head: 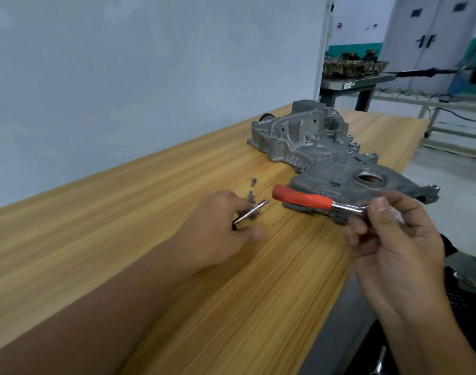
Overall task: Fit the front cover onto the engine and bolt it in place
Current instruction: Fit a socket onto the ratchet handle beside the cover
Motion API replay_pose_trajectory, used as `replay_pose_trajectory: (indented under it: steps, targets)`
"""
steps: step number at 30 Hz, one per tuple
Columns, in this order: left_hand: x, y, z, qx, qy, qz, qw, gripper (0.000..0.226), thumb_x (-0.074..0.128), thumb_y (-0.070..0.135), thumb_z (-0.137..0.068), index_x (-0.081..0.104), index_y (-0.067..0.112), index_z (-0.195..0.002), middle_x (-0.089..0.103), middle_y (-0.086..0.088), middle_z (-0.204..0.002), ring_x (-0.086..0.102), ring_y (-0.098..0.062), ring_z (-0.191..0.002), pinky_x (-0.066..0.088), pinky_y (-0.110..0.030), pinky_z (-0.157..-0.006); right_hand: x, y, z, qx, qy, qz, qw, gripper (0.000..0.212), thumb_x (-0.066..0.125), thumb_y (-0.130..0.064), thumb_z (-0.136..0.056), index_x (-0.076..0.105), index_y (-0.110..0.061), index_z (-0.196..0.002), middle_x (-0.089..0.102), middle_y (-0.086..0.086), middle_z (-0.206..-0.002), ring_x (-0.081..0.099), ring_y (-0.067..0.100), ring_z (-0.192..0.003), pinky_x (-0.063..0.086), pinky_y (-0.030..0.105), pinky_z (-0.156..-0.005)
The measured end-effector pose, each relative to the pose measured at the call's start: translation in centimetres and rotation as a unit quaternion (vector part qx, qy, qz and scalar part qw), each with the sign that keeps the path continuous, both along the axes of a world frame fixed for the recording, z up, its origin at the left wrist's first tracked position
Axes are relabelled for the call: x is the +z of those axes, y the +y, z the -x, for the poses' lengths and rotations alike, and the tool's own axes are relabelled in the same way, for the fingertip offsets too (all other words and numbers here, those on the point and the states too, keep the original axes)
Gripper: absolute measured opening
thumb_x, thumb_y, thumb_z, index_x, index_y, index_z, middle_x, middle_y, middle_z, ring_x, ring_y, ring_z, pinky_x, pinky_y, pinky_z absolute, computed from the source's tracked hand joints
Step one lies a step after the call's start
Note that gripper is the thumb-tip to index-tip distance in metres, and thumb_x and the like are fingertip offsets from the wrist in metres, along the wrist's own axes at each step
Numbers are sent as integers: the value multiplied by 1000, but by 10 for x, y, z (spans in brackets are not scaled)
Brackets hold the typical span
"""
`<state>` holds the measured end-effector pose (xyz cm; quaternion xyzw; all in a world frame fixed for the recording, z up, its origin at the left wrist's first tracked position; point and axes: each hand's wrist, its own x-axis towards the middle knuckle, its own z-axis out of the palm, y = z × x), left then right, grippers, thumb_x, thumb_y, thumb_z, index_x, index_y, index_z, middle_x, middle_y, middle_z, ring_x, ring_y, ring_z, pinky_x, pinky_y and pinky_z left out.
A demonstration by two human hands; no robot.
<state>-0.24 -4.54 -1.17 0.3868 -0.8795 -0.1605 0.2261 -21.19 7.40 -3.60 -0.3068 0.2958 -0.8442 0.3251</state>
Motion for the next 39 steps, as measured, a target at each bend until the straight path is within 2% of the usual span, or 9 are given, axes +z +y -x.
replay_pose_trajectory:
  steps: [6, 9, 14, 19, 22, 24, 30, 34, 39]
  targets:
    - [-10, 0, 9, -25, -76, 35, 996, 20, 70, 29, -92, 56, 31, -78, 56, 14, -87, 58, -9, -83, 52, -42, -78, 14, 6, -15, 67, -150, -34, 986, 19, 69, -33, -82, 66, -16, -92, 66, -4, -73, 53, 6, -58, 50, 20, -54]
    - [-2, 4, 6, -54, 76, -45, 995, 16, 68, 20, -95, 63, 27, -82, 70, 8, -85, 65, -8, -80, 52, -34, -72, 16, 12, -27, 101, -177, -90, 975, 31, 66, -42, -82, 76, -16, -96, 63, -1, -70, 56, 9, -55, 56, 27, -53]
    - [22, 26, 4, -197, 351, -299, 865, 6, 73, 18, -89, 72, 16, -95, 62, -1, -70, 37, -9, -42, 33, -23, -41, 24, 27, -51, 178, -125, -116, 969, 26, 59, -29, -95, 72, -11, -106, 54, 7, -69, 34, 6, -38, 27, 16, -32]
    - [26, 45, 14, -259, 404, -341, 808, 24, 82, 17, -77, 66, 10, -94, 62, -22, -74, 39, -11, -39, 34, -19, -39, 34, 39, -69, 156, -32, -135, 978, 25, 70, -28, -83, 66, -13, -103, 52, 6, -67, 30, 6, -39, 23, 14, -34]
    - [25, 55, 21, -269, 428, -364, 782, 27, 76, 20, -83, 51, 14, -90, 48, -5, -54, 41, -10, -37, 32, -17, -36, 36, 42, -79, 135, 15, -111, 984, 24, 75, -31, -79, 73, -15, -96, 50, 5, -64, 29, 6, -38, 23, 14, -36]
    - [26, 62, 26, -253, 429, -359, 790, 30, 75, 27, -87, 48, 15, -88, 46, -3, -53, 43, -11, -36, 31, -17, -35, 36, 44, -85, 108, 52, -103, 987, 26, 76, -34, -78, 76, -17, -97, 49, 9, -62, 28, 6, -37, 23, 14, -39]
    - [40, 72, 27, -218, 321, -205, 899, 43, 42, 67, -94, 61, 29, -89, 64, -33, -77, 50, -23, -33, 36, -22, -35, 34, 47, -75, -22, 121, -122, 985, 23, 63, -39, -86, 68, -16, -88, 57, 4, -66, 34, 5, -43, 29, 17, -39]
    - [49, 61, 18, -277, 249, -105, 922, 30, 48, 43, -102, 72, 26, -102, 71, -6, -81, 52, -16, -34, 38, -22, -35, 39, 57, -59, -35, 209, -142, 967, 15, 66, -22, -95, 71, -8, -95, 73, 20, -87, 38, 14, -39, 33, 20, -37]
    - [49, 58, 15, -326, 241, -51, 913, 31, 64, 18, -96, 71, 31, -123, 74, 6, -86, 66, -4, -56, 48, -15, -47, 42, 63, -44, -46, 280, -117, 952, 6, 70, -15, -92, 77, -15, -90, 71, 12, -75, 46, 3, -42, 37, 13, -43]
